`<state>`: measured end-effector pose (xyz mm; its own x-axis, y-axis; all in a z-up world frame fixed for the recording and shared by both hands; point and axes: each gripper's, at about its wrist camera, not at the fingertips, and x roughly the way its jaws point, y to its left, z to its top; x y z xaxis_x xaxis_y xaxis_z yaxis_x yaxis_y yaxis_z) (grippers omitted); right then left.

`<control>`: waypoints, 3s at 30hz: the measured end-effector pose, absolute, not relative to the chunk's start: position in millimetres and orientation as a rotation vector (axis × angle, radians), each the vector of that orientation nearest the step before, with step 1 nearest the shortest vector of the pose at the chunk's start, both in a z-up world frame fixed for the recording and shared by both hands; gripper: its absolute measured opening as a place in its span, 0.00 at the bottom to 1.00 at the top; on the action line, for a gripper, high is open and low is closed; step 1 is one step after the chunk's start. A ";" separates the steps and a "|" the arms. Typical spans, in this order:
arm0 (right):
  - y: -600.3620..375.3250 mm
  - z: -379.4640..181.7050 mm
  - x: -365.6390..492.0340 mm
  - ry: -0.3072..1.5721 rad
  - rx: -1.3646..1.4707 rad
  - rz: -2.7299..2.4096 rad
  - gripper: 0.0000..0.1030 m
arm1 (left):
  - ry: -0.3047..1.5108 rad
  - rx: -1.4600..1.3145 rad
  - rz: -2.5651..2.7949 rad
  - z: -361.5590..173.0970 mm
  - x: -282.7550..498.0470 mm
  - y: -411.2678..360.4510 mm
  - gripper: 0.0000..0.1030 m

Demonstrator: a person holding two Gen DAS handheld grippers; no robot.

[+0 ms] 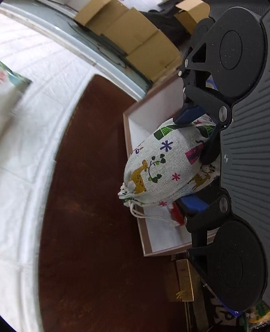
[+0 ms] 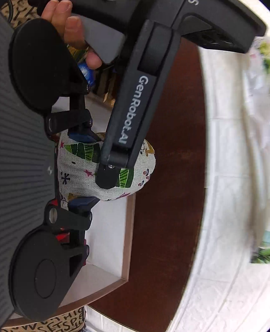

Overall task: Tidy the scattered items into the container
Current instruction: 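Carry the pouch into the cardboard box and open the left gripper, then withdraw the open left gripper from the cardboard box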

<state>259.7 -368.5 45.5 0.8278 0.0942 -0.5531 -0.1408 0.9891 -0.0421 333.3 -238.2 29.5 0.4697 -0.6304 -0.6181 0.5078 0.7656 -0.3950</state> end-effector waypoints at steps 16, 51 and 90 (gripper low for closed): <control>-355.1 27.4 268.5 0.715 -0.126 0.099 0.55 | 0.790 0.075 -0.666 13.3 323.1 -252.9 0.81; -338.5 69.3 164.6 0.494 -0.117 0.058 1.00 | 0.588 -0.004 -0.525 54.3 199.9 -219.8 0.99; -198.4 20.1 -15.9 0.391 -0.170 0.151 1.00 | 0.589 -0.047 -0.329 18.6 2.3 -76.7 1.00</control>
